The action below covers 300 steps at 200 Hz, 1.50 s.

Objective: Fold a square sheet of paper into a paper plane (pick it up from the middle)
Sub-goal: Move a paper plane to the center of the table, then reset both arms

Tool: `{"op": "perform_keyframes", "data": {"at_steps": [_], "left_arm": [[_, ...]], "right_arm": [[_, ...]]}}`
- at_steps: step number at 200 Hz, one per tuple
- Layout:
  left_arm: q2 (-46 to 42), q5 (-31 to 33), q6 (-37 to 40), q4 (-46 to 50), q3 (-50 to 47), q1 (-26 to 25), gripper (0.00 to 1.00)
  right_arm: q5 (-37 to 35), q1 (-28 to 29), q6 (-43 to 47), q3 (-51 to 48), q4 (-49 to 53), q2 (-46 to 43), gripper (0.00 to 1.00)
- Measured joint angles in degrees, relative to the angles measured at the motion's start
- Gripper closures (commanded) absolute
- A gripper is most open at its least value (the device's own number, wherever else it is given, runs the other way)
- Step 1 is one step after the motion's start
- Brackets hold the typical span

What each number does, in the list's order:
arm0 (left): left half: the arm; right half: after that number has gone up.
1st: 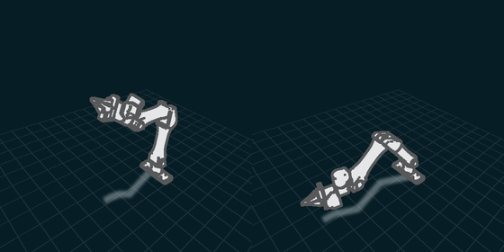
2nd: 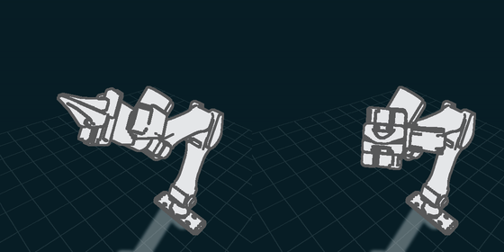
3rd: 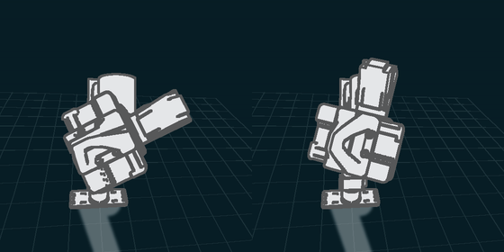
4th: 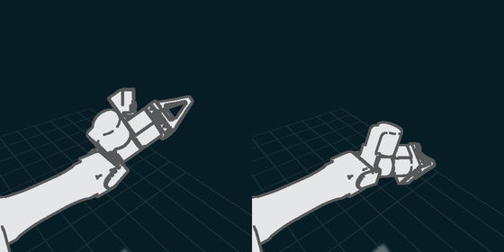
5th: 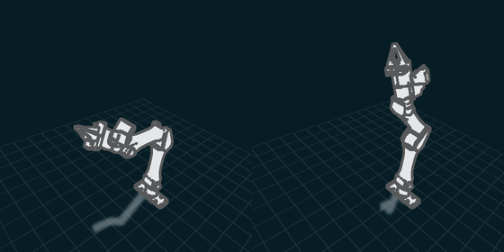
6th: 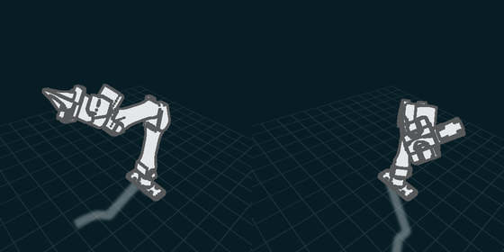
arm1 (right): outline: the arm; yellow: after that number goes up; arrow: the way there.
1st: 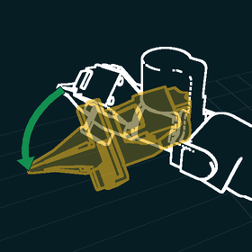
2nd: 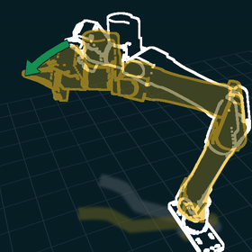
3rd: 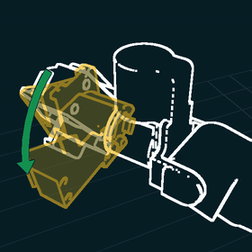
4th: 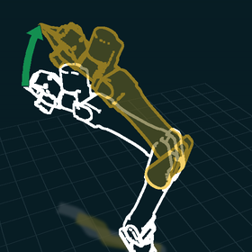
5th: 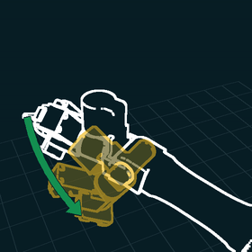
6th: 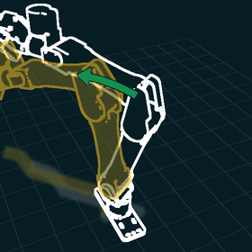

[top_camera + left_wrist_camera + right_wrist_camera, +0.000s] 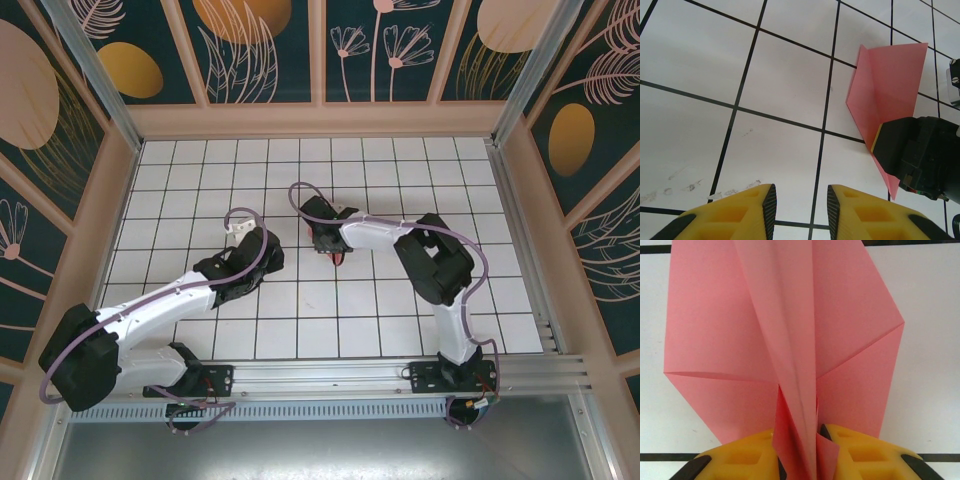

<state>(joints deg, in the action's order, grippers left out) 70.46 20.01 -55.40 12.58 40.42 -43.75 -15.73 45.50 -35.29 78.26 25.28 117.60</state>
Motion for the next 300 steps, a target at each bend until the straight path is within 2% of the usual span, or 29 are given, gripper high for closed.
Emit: {"op": "perform_keyframes", "data": {"at_steps": [12,23,42,68,100,124,133,142,156,169,185,195,213,236,266,300], "left_arm": [[0.00,0.07,-0.02,0.00,0.00,-0.02,0.66],[-0.02,0.24,-0.02,0.02,0.00,-0.02,0.66],[-0.20,0.63,-0.02,0.02,0.00,0.00,0.66],[-0.98,1.55,0.00,0.04,0.00,0.00,0.66],[-2.32,3.13,0.00,0.07,0.00,0.31,0.65],[-3.43,5.22,0.07,0.68,0.00,0.79,0.64],[-3.96,6.43,0.31,1.18,-0.02,1.36,0.61],[-4.63,7.78,0.61,1.55,-0.22,2.32,0.53],[-6.47,10.71,1.44,1.99,-1.27,4.74,0.41],[-9.11,13.99,3.13,1.75,-3.32,8.07,0.20],[-13.18,19.43,6.14,-0.28,-7.21,12.39,0.02],[-15.17,23.52,8.76,-2.60,-9.99,14.43,0.02],[-15.72,29.40,14.25,-7.82,-13.77,17.42,0.02],[-13.49,31.87,23.82,-18.14,-18.05,21.22,0.01],[-5.62,31.45,36.28,-33.51,-19.87,23.30,0.01],[3.61,29.49,45.35,-50.88,-23.58,25.59,0.01]], "right_arm": [[-0.02,0.00,-0.09,0.15,0.31,-0.13,0.69],[0.15,0.00,-0.11,0.15,0.48,-0.35,0.62],[0.94,-0.02,-0.17,0.13,1.42,-1.18,0.56],[2.14,0.00,-0.04,0.13,3.17,-3.96,0.54],[1.73,0.00,0.22,-0.68,4.09,-11.74,0.47],[-0.92,0.04,0.44,-3.08,3.93,-20.50,0.46],[-3.37,0.04,0.39,-4.63,3.41,-24.20,0.46],[-6.34,0.00,0.39,-7.04,2.56,-28.41,0.44],[-11.39,-0.83,0.72,-12.50,0.39,-35.98,0.35],[-16.63,-3.65,2.54,-20.15,-4.33,-43.95,0.31],[-21.66,-10.16,6.36,-31.10,-11.50,-52.11,0.29],[-23.71,-16.06,9.88,-38.21,-17.46,-54.97,0.29],[-23.02,-25.59,16.33,-48.81,-27.63,-55.06,0.29],[-16.37,-35.19,22.91,-57.59,-39.23,-51.01,0.29],[-6.95,-40.54,28.44,-59.67,-53.22,-45.77,0.29],[-0.31,-41.64,32.48,-60.37,-68.41,-39.47,0.30]]}}
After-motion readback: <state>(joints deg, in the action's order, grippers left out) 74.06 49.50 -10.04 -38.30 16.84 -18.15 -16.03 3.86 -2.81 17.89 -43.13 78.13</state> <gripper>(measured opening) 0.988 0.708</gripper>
